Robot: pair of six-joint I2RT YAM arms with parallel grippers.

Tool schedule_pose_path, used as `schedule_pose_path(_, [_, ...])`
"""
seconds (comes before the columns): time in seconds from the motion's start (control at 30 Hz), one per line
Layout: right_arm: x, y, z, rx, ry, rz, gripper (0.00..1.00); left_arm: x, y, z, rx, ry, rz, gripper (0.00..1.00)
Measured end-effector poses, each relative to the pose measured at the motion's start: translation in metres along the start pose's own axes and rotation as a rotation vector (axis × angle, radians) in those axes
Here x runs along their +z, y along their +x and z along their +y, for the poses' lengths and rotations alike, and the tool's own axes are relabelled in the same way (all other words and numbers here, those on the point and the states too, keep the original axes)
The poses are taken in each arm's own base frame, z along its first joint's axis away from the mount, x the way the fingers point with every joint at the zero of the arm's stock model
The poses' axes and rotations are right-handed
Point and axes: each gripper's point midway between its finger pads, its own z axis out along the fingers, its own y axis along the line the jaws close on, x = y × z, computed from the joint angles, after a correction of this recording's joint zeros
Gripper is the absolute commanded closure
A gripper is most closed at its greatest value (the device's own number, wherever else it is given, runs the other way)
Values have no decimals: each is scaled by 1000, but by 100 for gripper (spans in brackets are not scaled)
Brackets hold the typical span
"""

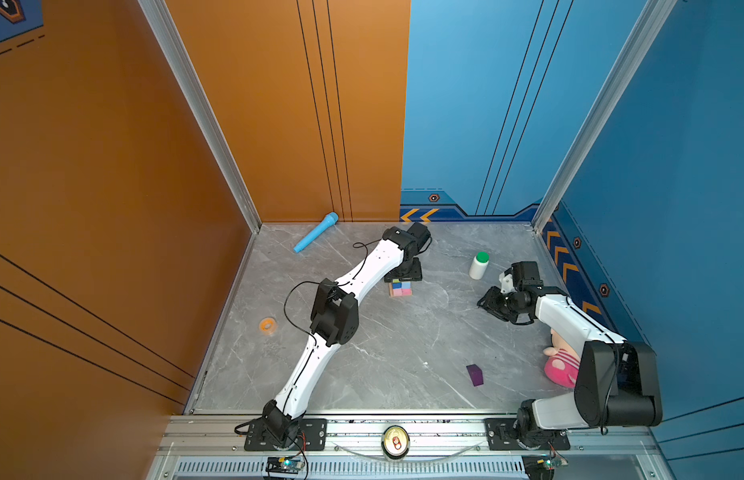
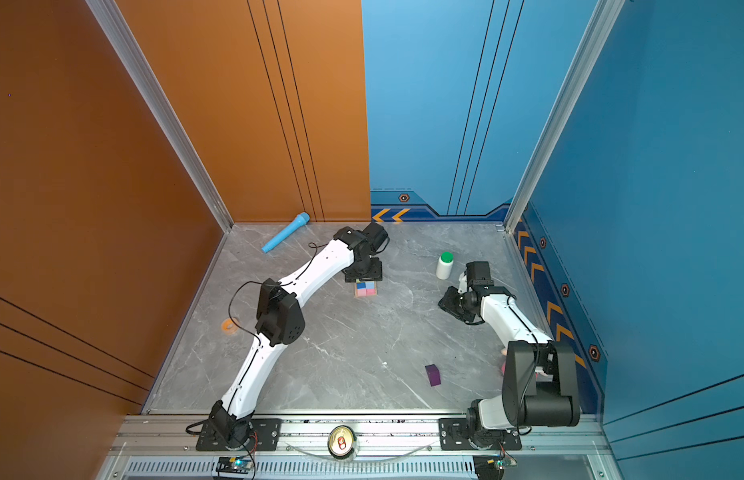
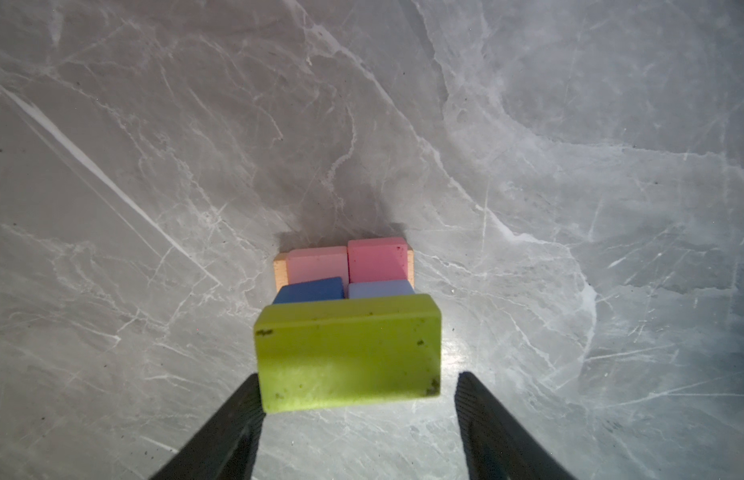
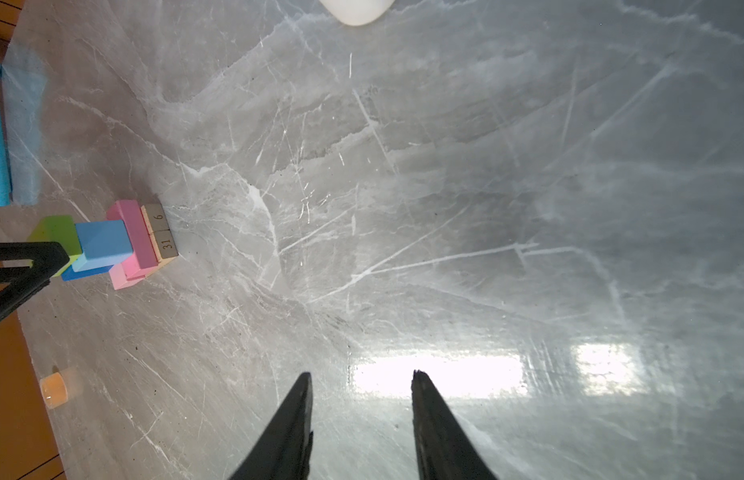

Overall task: Build the wood block tower
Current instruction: 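Lower the lime green block onto the blue cubes with the left gripper, then open the left gripper and raise it off the lime green block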

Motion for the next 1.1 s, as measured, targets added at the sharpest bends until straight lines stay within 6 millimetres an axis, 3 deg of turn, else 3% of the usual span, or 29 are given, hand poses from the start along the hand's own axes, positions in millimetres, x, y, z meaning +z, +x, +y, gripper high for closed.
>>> schedule_pose_path(0.47, [0,0,0,0,0,0,59,0,0,0,0,-1,-1,15])
schedule_pose_path(0.5, [0,0,0,0,0,0,59,0,0,0,1,-1,-1,10])
schedule_pose_path(0.77, [0,0,0,0,1,0,59,-2,0,1,2,-1,-1,7])
schedule_pose_path(0.9, [0,0,0,0,1,1,58,-12,0,2,10,4,-11,6])
schedule_pose_path(1.1, [-2,3,3,-9,0,3,56,-45,-6,5,16,27,-63,6])
